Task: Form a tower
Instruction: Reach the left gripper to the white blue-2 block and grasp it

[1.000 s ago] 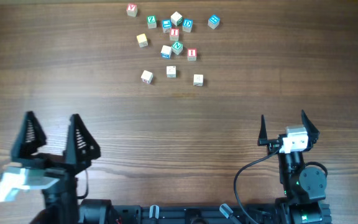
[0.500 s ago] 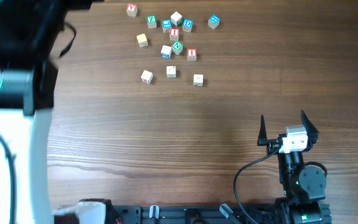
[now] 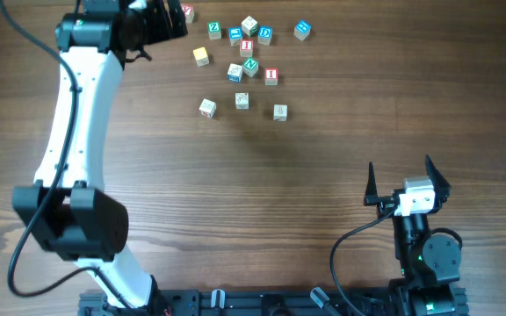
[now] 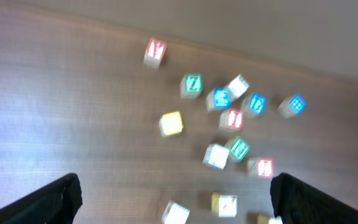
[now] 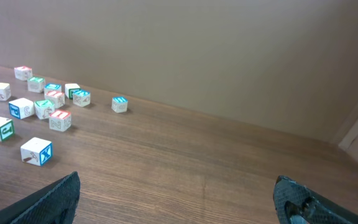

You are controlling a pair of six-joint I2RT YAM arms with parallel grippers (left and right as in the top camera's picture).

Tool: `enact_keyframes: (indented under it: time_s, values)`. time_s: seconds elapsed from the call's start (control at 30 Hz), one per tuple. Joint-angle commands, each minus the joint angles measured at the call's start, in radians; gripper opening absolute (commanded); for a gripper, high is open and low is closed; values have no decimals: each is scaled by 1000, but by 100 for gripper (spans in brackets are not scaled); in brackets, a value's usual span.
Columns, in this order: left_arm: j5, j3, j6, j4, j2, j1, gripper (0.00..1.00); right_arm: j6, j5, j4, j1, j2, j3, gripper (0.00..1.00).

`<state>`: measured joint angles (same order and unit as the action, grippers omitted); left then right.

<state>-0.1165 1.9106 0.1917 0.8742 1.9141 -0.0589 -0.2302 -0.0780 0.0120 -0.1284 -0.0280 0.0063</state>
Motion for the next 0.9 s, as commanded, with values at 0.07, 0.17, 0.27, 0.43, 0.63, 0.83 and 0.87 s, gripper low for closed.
enact_keyframes:
  time_s: [0.07,0.17,0.27,0.43,0.63,0.83,0.87]
  values:
    - [13,18,-13,111,130,-5,100,-6,16,2,-3,5,-1,100]
    - [8,18,-13,173,187,-5,89,-6,16,2,-3,5,-1,100]
    - [9,17,-13,225,216,-5,45,-5,16,2,-3,5,-1,100]
    - [-29,17,-13,288,218,-5,4,-6,16,2,-3,5,-1,100]
    - [-73,-21,17,246,225,-25,4,-5,16,2,-3,5,-1,100]
    - [63,-190,17,93,228,-125,29,-6,16,2,-3,5,-1,100]
    - [71,-200,16,82,228,-136,53,-6,16,2,-3,5,-1,100]
